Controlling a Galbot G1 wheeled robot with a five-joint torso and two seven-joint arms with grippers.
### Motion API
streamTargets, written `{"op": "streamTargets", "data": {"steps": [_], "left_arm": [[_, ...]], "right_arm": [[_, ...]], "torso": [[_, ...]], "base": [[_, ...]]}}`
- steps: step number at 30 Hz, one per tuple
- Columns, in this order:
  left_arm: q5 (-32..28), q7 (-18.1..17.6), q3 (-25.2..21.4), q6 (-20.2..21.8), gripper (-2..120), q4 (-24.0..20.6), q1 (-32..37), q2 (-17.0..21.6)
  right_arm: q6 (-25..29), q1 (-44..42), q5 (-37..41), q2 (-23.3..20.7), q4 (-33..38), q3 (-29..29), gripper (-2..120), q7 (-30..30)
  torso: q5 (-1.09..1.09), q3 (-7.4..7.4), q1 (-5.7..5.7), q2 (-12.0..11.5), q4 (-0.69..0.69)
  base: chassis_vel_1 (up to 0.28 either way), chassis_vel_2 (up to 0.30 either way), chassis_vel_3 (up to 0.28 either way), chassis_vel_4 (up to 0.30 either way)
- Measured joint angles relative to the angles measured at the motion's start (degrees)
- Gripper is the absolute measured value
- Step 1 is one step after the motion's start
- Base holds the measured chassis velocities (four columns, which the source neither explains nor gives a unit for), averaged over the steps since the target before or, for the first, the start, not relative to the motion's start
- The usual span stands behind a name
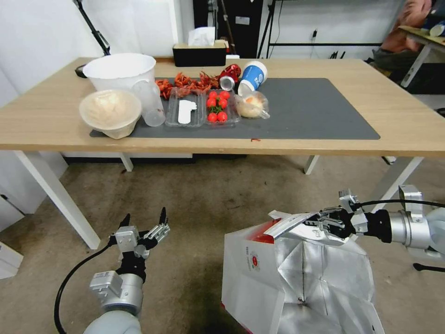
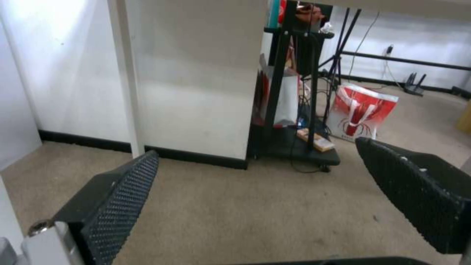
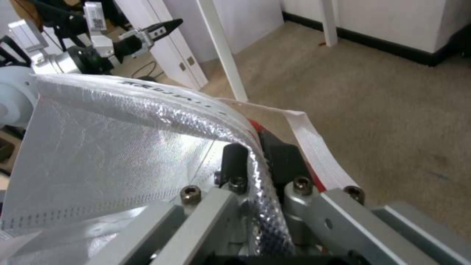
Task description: Pick up the food delivery bag from the floor and place it on the table.
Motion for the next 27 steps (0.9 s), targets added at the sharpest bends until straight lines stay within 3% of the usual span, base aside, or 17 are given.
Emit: {"op": "streamTargets", "data": {"steps": [27], "left_arm": [[0.2,-0.03,-0.08,-0.37,100,0.01,-0.07,0.01]], "right_arm": [[0.02,-0.37,-0.11,0.32,0.81,0.26,0,-0.09]], "torso": [[0.0,4.01,2.38,6.37,0.0]], "base": [[0.0,0.0,0.0,0.0]]}}
